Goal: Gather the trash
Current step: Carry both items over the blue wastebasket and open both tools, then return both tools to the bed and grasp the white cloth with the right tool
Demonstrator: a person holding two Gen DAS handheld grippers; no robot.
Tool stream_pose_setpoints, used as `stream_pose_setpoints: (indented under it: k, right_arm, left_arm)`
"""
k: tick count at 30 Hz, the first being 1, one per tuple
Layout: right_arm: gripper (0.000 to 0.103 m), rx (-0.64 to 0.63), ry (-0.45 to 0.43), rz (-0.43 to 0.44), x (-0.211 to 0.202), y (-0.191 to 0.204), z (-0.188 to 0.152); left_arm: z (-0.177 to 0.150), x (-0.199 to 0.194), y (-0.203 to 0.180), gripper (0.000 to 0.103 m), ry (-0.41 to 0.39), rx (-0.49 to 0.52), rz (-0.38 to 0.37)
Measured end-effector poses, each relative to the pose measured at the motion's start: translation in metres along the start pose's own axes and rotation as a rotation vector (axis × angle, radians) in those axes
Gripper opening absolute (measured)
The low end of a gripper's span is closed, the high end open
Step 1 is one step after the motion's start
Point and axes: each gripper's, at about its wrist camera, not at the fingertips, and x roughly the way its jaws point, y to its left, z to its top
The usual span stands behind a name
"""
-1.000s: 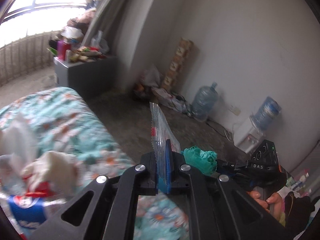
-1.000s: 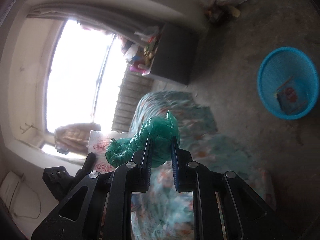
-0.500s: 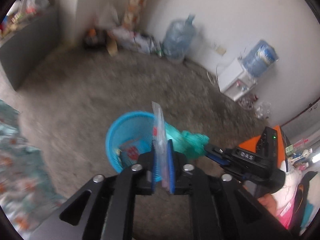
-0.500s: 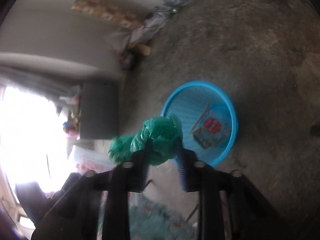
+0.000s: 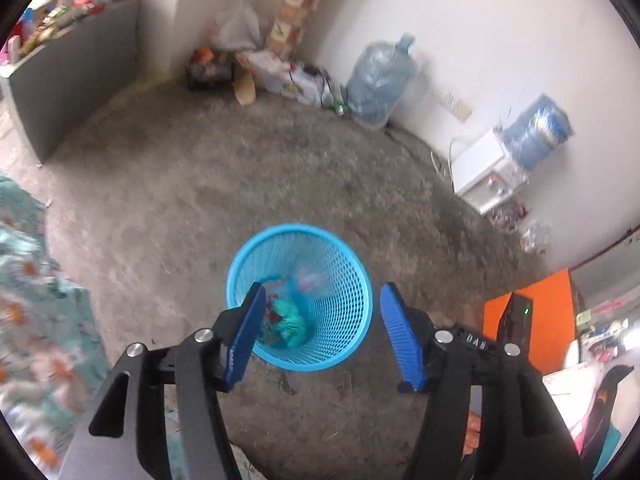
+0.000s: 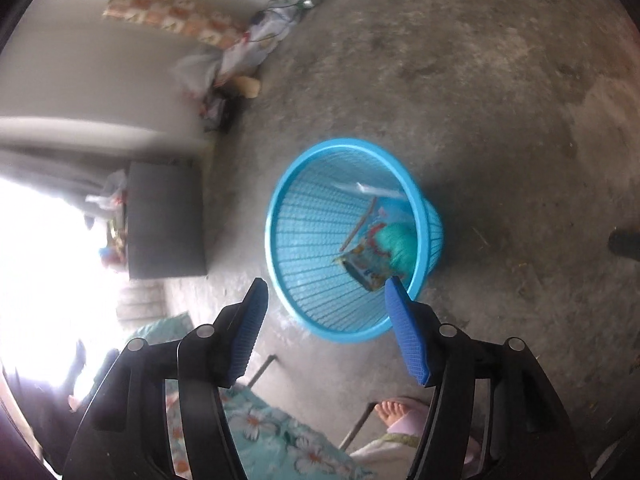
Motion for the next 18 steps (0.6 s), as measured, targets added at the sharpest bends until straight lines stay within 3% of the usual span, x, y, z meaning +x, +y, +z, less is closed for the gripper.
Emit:
stream_pose_setpoints:
  k: [12, 18]
  right_arm:
    - [0.068, -0.264, 0.074, 0.102, -0.029, 0.086, -0.044]
    - [0.068, -0.414, 0.154, 0.158, -0.038, 0.135, -0.082]
  left_arm:
    - [-0.04, -0.173, 0.021, 0.071, -0.258, -0.059, 0.004]
    - [-0.092, -0.251, 0.054, 0.074, -0.379, -0.111, 0.079]
